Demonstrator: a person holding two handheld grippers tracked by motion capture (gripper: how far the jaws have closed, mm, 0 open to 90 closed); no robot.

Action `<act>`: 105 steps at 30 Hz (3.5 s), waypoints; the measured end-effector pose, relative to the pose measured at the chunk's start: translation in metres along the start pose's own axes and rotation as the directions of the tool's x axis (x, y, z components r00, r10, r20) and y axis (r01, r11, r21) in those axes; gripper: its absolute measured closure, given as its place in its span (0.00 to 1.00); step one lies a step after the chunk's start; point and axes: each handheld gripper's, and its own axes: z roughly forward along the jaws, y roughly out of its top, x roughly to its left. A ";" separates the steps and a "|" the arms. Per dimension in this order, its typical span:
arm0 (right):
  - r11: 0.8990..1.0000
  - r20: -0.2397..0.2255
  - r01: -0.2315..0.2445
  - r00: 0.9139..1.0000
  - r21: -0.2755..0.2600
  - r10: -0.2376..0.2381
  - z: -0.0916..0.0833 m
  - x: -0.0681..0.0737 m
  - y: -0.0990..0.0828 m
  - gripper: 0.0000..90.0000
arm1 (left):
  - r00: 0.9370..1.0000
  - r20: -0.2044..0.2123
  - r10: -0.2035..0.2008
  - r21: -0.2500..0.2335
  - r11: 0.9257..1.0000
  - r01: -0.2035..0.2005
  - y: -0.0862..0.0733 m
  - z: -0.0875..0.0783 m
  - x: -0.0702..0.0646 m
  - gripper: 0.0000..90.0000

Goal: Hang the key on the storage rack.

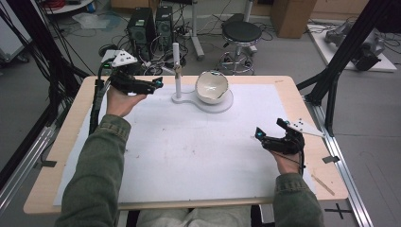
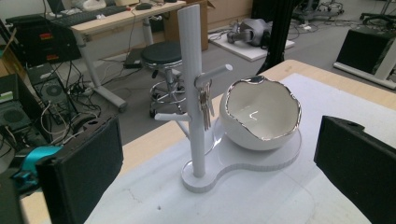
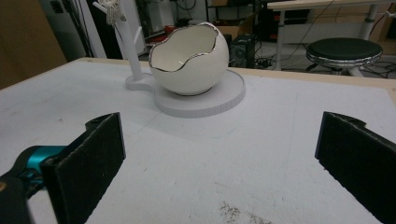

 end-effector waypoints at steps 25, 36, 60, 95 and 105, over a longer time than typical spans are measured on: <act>1.000 0.006 0.008 1.000 0.002 -0.008 0.000 -0.002 0.000 0.01 | 0.998 -0.002 -0.062 0.033 0.998 0.062 -0.047 -0.023 0.007 0.02; 1.000 0.008 0.008 1.000 0.011 -0.008 0.001 -0.002 0.000 0.01 | 0.995 -0.025 -0.100 0.042 0.994 0.101 -0.067 -0.033 0.011 0.02; 1.000 0.013 0.007 1.000 0.014 -0.007 0.001 -0.002 -0.001 0.01 | 0.988 -0.101 -0.118 -0.031 0.993 0.115 -0.104 -0.079 0.009 0.02; 0.999 0.011 0.021 1.000 0.028 -0.021 0.006 0.000 -0.002 0.01 | 0.935 -0.307 -0.180 -0.012 0.983 0.186 -0.171 -0.121 0.013 0.02; 0.999 0.011 0.024 1.000 0.045 -0.025 0.008 0.002 -0.004 0.01 | 0.913 -0.337 -0.231 -0.032 0.972 0.235 -0.177 -0.125 0.021 0.02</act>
